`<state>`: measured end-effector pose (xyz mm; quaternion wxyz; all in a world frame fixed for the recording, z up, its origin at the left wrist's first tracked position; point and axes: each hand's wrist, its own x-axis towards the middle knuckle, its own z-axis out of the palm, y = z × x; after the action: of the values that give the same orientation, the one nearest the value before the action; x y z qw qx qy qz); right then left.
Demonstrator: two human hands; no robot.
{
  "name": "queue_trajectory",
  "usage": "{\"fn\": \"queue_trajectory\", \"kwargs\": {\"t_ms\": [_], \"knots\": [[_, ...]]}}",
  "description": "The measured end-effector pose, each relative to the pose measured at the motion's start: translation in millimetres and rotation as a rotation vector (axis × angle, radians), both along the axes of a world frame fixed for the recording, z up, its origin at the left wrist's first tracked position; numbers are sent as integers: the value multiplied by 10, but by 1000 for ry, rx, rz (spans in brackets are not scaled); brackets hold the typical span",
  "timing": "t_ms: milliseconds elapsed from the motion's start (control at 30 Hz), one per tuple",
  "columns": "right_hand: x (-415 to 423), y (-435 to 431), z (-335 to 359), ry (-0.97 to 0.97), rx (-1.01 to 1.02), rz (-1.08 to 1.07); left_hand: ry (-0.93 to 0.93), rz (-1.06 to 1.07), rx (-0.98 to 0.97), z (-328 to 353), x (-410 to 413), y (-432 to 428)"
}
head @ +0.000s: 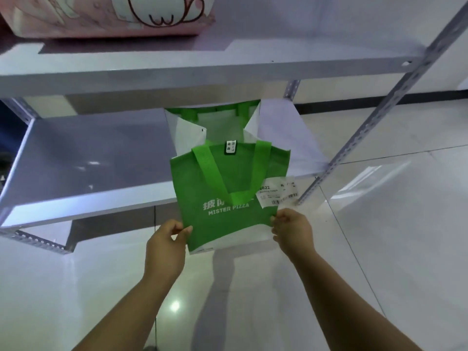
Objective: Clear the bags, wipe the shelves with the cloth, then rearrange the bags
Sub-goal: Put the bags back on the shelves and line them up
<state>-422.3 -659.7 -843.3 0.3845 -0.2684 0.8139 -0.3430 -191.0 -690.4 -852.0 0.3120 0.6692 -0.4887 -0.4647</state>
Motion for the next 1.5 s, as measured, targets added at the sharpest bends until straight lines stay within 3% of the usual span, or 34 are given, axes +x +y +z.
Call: {"fn": "queue_trajectory", "kwargs": {"t_ms": [300,733,1000,1500], "knots": [[-12,1138,973,-6,128,-16,-26,-62,80,949,-34,974],[-117,1820,2797,-37,-126,-203,67,-151,-114,2693,-248,1420],[-416,1506,3585,-2,-208,-180,15,-169,-314,3529,-549,1082],[-1329,-44,3830,40,-215,-52,24,-60,-285,3776,-1352,-254]]}}
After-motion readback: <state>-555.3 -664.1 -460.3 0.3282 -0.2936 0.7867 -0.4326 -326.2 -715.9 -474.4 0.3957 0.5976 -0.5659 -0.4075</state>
